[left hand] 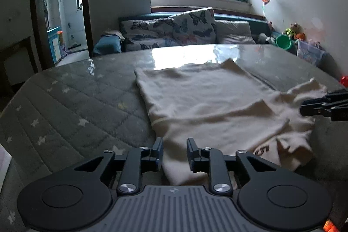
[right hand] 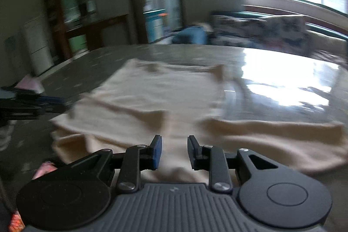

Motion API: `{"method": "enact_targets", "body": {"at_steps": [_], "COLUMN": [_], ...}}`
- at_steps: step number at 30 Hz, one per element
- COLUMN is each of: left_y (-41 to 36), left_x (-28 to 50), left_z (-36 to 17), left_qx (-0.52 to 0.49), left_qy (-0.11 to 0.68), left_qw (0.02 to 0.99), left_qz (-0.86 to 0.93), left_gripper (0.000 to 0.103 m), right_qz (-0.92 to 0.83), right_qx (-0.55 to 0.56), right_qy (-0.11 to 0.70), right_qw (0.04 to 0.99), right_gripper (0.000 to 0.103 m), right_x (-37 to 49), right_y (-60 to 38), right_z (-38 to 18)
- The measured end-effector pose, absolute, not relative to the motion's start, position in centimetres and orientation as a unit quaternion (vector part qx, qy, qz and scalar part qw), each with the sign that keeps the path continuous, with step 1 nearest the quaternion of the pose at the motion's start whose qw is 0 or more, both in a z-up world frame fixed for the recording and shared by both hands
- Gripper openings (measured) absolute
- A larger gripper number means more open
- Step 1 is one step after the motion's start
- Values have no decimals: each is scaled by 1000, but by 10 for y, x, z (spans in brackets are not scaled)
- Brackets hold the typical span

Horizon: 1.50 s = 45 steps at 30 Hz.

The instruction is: Fold clothes

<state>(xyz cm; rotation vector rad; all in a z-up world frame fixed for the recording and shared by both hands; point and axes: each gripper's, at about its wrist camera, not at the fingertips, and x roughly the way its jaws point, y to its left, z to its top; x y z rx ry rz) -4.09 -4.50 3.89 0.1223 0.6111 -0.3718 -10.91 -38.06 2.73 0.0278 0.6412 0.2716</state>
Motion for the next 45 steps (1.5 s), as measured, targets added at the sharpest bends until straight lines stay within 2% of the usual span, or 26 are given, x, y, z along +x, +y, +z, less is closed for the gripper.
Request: {"method": "enact_targets", "body": {"at_steps": [6, 10, 12, 20, 22, 23, 24, 25, 28, 37, 45], "left_y": [-52, -58, -58, -58, -58, -58, -58, -58, -57, -55, -52], "left_x": [-40, -39, -39, -39, -40, -40, -40, -40, -41, -41, -46], "left_z": [48, 48, 48, 49, 49, 49, 49, 49, 48, 48, 48], "left_qx": [56, 56, 57, 59, 59, 59, 58, 58, 56, 48, 39], "left_qy": [288, 289, 289, 291, 291, 291, 291, 291, 292, 292, 288], "left_qw": [937, 936, 936, 936, 936, 937, 937, 937, 937, 938, 938], "left_qz": [-190, -194, -194, -189, -187, -186, -186, -185, -184, -182, -186], "left_gripper": [36, 36, 37, 42, 42, 43, 44, 44, 44, 46, 48], "right_qz": [-17, -105, -131, -154, -156, -156, -155, -154, -151, -75, 65], "right_qx": [55, 108, 140, 187, 179, 178, 179, 180, 190, 242, 236], "right_qy": [309, 309, 309, 306, 304, 304, 303, 303, 291, 228, 203], "right_qw": [949, 939, 932, 921, 922, 923, 923, 923, 925, 940, 948], "right_gripper": [30, 33, 37, 40, 37, 33, 21, 15, 8, 6, 6], "right_x": [-114, -111, -109, -94, -90, -88, -88, -87, -94, -110, -102], "right_y": [-465, -517, -537, -561, -561, -561, -561, -562, -560, -546, -477], "right_z": [26, 19, 15, -1, -1, -1, -1, -1, 4, 50, 93]}}
